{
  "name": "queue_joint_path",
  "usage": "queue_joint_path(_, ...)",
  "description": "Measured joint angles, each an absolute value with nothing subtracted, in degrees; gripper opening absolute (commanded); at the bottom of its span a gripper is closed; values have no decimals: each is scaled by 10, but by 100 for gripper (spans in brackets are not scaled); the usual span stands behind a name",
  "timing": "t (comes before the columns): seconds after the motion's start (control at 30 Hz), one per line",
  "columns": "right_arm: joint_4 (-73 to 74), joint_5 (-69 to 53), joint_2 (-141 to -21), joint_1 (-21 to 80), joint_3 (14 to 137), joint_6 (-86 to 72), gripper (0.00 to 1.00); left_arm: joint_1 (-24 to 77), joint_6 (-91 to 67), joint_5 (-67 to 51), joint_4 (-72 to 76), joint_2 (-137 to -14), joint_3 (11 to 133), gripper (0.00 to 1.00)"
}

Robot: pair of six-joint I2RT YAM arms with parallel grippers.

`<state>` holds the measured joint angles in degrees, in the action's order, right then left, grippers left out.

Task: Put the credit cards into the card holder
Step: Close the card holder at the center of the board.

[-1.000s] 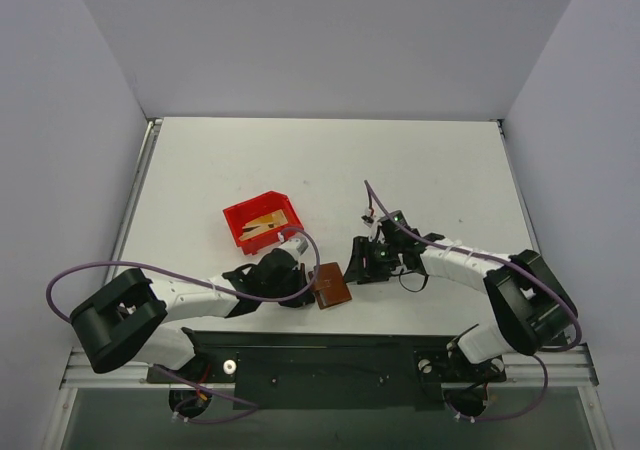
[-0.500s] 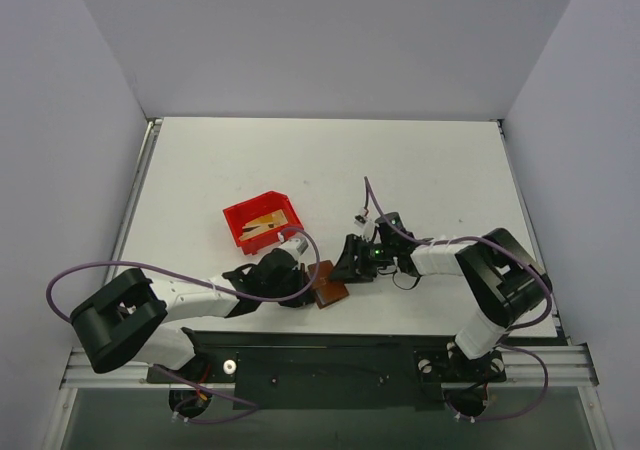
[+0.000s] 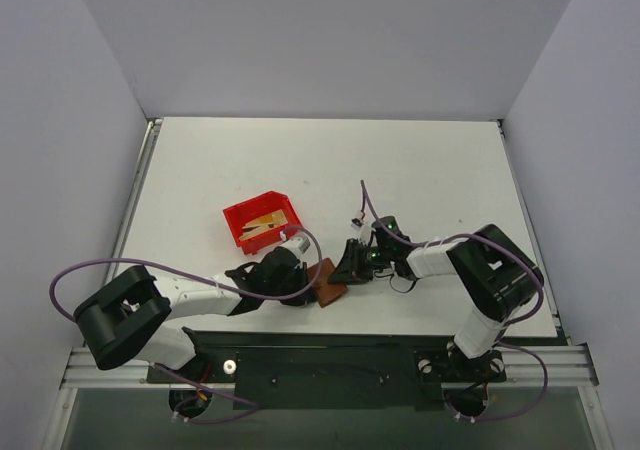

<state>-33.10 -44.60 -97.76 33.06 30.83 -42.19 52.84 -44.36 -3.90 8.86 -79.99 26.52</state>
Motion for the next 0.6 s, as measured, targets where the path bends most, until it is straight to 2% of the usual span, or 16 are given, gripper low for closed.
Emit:
queue_joint_path(0.13,-326,-444,-955,332,304,-424,0,528,-444,-39,89,-800,265,0)
queue_joint_path(0.23,-287,-422,-914,337,303,-415,0,528,-444,-37,84,-797,266,0)
queue_joint_path(0.4,-128,-340,-788,338,318,-362,0,528,-437,-19,22,-745,268,0)
queue_joint_path(0.6,88,-200,-683,343,441,-286,0,510,-420,-3,-39,-672,304,0)
